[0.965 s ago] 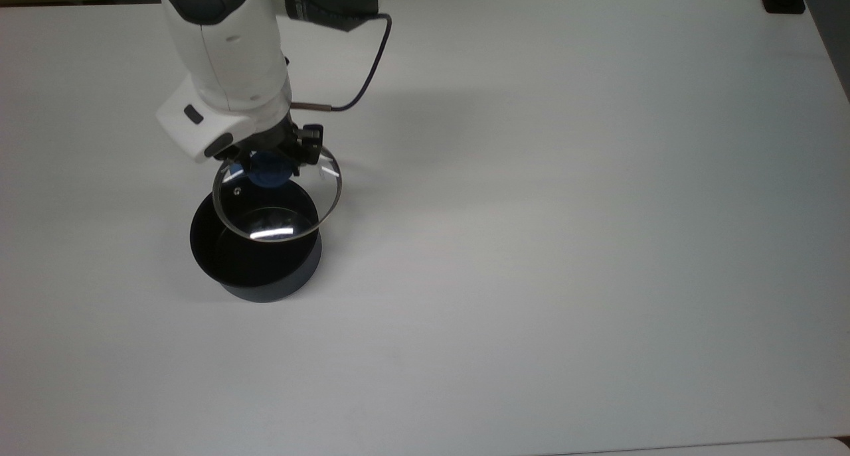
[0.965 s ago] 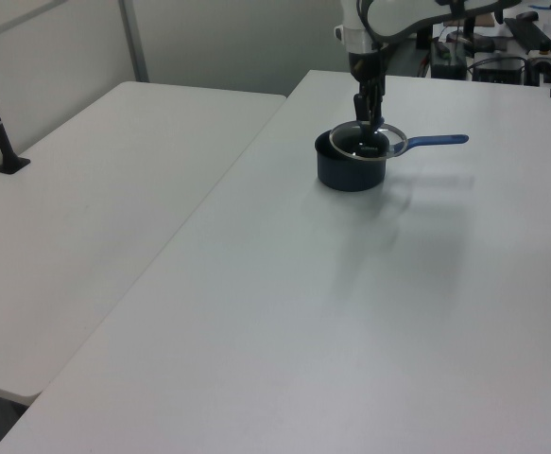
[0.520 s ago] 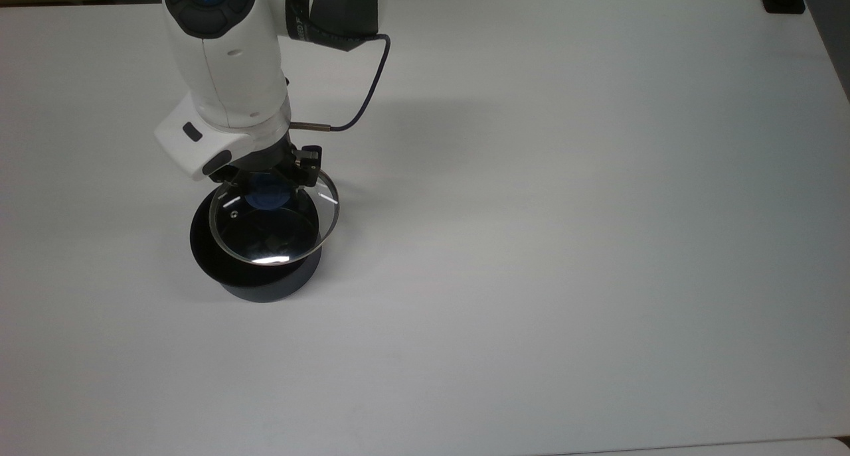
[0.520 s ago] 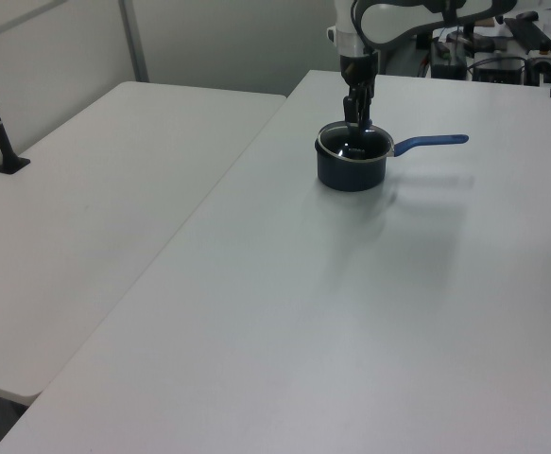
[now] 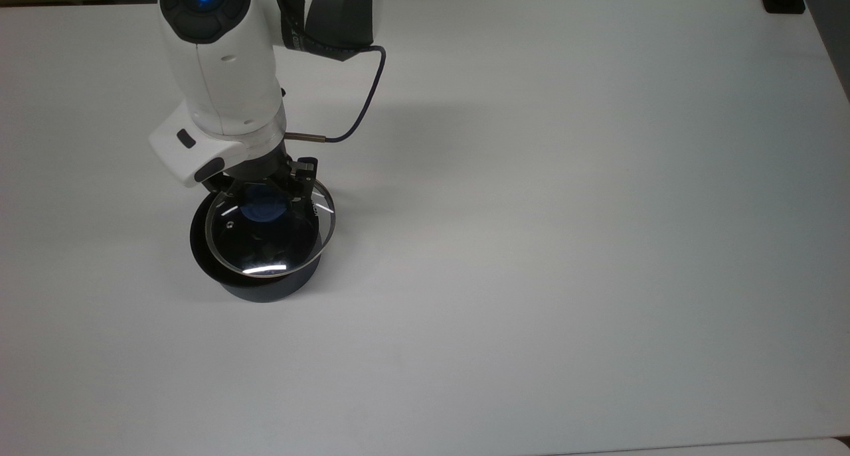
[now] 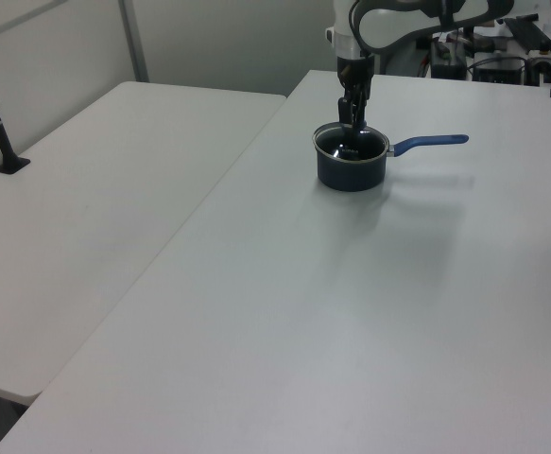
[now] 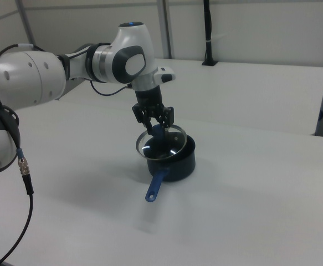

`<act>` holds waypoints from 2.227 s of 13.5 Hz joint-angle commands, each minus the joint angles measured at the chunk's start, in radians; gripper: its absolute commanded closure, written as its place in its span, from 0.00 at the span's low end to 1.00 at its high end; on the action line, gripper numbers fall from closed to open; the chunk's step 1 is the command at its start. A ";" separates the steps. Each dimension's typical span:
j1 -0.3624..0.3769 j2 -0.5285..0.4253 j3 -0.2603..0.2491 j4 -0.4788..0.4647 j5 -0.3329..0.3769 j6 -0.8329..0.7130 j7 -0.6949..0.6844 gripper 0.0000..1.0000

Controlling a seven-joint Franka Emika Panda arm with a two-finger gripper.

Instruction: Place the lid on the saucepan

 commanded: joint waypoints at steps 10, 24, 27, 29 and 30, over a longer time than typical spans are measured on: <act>0.003 0.058 -0.023 0.083 0.027 0.008 0.010 0.55; -0.005 0.085 -0.034 0.088 0.022 0.053 0.018 0.55; -0.005 0.078 -0.034 0.080 0.021 0.039 -0.022 0.55; -0.005 0.059 -0.040 0.051 0.024 0.037 -0.046 0.55; -0.007 0.044 -0.040 0.042 0.028 0.037 -0.065 0.55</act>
